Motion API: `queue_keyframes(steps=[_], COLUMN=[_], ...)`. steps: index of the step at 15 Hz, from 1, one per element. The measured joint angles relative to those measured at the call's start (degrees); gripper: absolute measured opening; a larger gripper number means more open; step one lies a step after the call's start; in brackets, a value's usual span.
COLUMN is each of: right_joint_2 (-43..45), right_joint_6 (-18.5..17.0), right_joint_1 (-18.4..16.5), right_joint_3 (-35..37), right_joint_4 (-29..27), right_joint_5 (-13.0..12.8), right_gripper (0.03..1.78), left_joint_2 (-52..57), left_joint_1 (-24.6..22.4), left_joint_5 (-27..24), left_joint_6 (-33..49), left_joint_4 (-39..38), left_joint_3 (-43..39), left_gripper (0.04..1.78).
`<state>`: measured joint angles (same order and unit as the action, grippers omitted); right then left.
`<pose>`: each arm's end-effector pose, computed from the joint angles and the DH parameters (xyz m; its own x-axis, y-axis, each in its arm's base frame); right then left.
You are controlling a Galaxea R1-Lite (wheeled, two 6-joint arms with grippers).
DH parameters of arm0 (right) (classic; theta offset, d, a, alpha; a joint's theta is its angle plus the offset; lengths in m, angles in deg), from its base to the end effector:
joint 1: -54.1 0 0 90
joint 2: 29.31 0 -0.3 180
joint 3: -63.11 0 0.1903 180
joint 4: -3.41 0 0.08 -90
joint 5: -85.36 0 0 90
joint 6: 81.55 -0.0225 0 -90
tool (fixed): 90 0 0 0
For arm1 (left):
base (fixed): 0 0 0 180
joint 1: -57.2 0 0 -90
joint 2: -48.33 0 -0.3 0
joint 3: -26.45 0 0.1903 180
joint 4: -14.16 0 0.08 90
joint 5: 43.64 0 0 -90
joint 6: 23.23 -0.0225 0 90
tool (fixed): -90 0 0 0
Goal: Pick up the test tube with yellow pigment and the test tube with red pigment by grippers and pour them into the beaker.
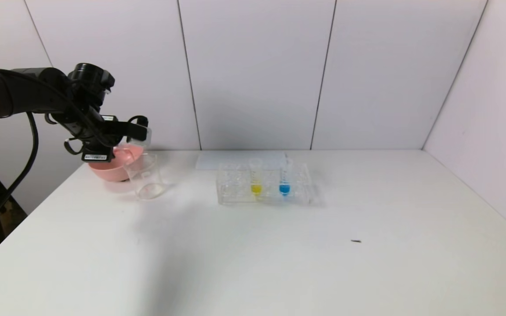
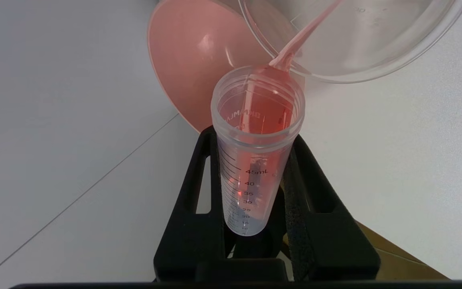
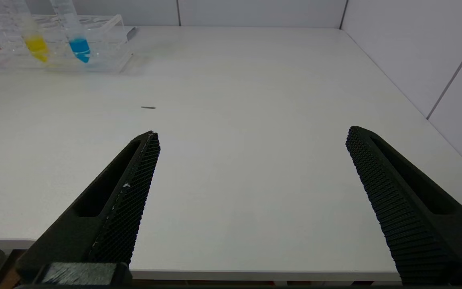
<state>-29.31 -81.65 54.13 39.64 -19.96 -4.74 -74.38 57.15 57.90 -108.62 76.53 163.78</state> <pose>-0.0229 -0.0001 0.0760 1.0000 -0.0012 0.0017 0.0012 1.0000 0.0017 0.4149 0.0049 0.2249 0.6586 0.2006 -0.7253 0.7269 0.0794 0.6821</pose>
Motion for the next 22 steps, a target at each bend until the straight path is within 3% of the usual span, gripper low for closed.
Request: queue_keyframes(steps=[22], right_joint_2=[0.0], right_joint_6=[0.0], right_joint_1=[0.0], right_joint_3=[0.0], right_joint_4=[0.0], right_joint_5=[0.0], right_gripper=[1.7], left_joint_2=[-0.35], left_joint_1=[0.82], left_joint_5=[2.06], left_joint_6=[-1.46], left_joint_4=[-0.72], left_joint_3=[-0.02], left_gripper=[0.45])
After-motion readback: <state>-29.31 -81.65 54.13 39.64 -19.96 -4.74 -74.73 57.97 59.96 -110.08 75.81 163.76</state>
